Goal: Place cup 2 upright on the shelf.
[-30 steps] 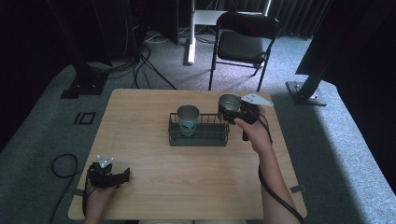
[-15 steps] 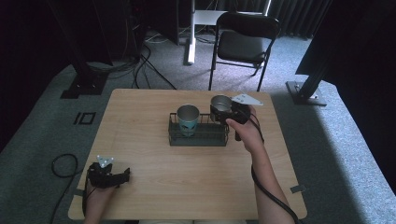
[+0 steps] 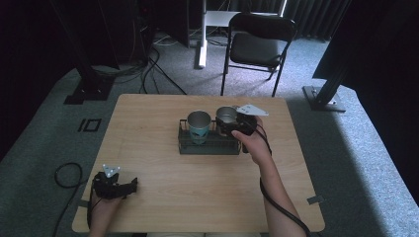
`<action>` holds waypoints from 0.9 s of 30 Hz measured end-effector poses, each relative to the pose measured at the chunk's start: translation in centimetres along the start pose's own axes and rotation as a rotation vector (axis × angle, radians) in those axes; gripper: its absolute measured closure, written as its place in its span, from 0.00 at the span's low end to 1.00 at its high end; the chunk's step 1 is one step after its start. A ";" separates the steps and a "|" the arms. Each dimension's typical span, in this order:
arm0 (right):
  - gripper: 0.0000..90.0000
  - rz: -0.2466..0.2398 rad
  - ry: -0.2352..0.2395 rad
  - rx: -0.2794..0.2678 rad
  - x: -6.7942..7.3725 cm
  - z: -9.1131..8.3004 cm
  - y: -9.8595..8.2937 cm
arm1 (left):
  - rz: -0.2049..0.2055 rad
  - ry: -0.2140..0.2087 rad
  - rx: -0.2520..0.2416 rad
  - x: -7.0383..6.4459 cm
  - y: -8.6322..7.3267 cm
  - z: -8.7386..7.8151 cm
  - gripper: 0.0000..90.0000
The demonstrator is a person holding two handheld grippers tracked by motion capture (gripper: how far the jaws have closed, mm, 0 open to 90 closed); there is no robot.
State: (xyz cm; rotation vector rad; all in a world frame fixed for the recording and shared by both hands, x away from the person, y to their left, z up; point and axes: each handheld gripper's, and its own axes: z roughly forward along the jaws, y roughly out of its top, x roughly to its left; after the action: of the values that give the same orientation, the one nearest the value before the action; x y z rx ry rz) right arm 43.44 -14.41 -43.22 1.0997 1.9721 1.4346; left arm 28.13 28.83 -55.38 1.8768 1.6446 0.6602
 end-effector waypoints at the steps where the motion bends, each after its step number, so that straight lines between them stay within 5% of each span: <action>1: 0.15 0.002 0.002 0.003 0.0 0.2 -0.3 | 0.000 0.000 0.000 0.0 0.0 0.0 0.01; 27: 0.15 0.012 -0.014 0.040 0.2 1.8 -3.2 | 0.000 0.000 0.000 0.0 0.0 0.0 0.01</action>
State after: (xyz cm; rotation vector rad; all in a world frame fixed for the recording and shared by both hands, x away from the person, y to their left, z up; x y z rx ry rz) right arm 43.59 -13.65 -46.86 1.1371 1.9962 1.3954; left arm 28.13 28.83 -55.38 1.8768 1.6447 0.6606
